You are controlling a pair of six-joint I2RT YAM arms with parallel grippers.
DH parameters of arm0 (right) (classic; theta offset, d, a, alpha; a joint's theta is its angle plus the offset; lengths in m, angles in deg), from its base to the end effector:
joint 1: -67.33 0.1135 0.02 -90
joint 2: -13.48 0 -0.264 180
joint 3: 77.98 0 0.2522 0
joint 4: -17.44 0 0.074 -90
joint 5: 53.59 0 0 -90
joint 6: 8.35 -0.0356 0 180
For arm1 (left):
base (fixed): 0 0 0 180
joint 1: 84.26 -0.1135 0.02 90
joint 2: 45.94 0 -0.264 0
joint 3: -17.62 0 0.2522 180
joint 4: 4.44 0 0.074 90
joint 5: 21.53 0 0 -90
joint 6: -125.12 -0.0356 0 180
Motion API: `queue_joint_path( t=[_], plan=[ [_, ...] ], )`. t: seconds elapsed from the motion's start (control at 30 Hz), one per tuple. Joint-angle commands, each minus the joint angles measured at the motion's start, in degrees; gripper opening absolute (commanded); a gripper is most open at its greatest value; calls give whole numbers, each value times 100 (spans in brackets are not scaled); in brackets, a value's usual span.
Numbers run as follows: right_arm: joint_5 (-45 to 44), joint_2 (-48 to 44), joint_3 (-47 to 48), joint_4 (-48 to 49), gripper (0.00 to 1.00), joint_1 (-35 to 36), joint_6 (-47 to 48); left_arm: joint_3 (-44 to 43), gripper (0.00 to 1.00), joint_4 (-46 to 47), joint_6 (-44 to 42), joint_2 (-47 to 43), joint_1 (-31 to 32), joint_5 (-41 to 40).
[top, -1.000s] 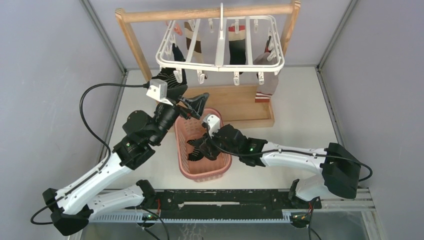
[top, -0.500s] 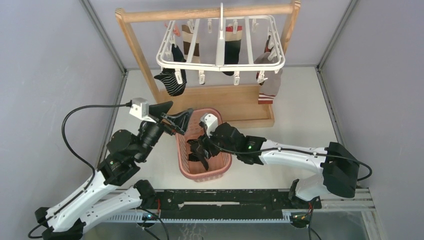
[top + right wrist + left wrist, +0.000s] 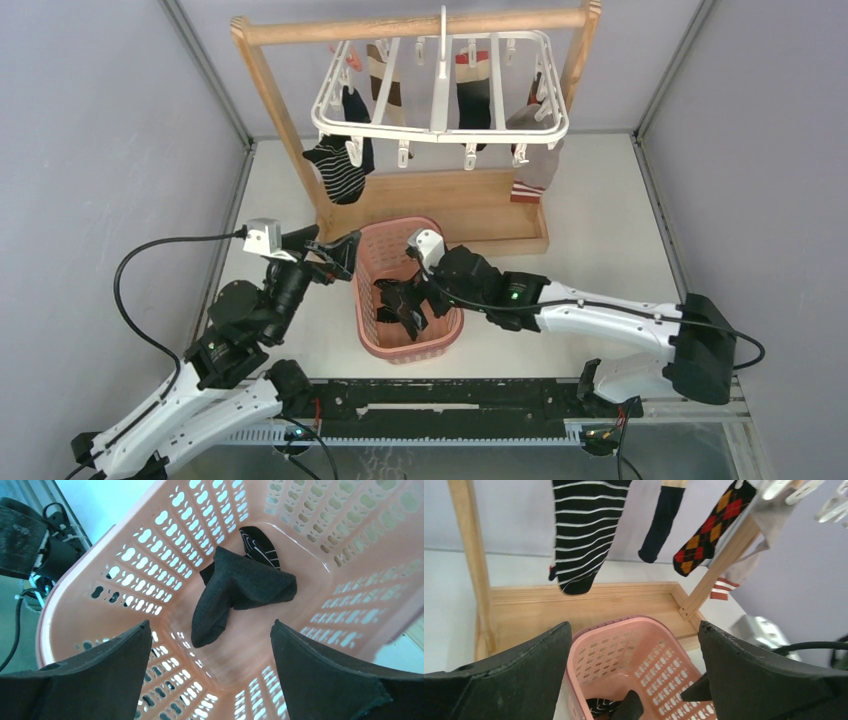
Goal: Remove the socks clipped to the hanger
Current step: Place the sock in the bin.
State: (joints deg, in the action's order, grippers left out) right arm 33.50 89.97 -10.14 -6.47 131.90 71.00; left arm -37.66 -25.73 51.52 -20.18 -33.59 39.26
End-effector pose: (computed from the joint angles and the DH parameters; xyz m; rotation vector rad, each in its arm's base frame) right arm 0.1305 0.2702 0.2733 -0.9807 1.9962 0.6989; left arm 0.0804 -0.0707 0.3675 0.0099 1.4728 -0.5936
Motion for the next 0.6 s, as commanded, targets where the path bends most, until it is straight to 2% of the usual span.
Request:
queue_joint_path(
  t=[0.0, 0.17, 0.27, 0.4, 0.57],
  plan=[
    [15, -676, 12, -190, 97, 47, -13, 189, 100, 243, -335, 4, 21, -596],
    [230, -1313, -484, -168, 98, 50, -326, 236, 100, 526, -520, 191, -61, -986],
    [490, -1717, -808, -91, 99, 55, -515, 257, 100, 720, -524, 425, -232, -893],
    [421, -2224, -1101, -238, 100, 50, -706, 314, 100, 1227, -694, 808, -614, -749],
    [-132, -2977, -1517, -289, 100, 63, -1008, 632, 100, 1894, -553, 869, -1533, 160]
  ],
)
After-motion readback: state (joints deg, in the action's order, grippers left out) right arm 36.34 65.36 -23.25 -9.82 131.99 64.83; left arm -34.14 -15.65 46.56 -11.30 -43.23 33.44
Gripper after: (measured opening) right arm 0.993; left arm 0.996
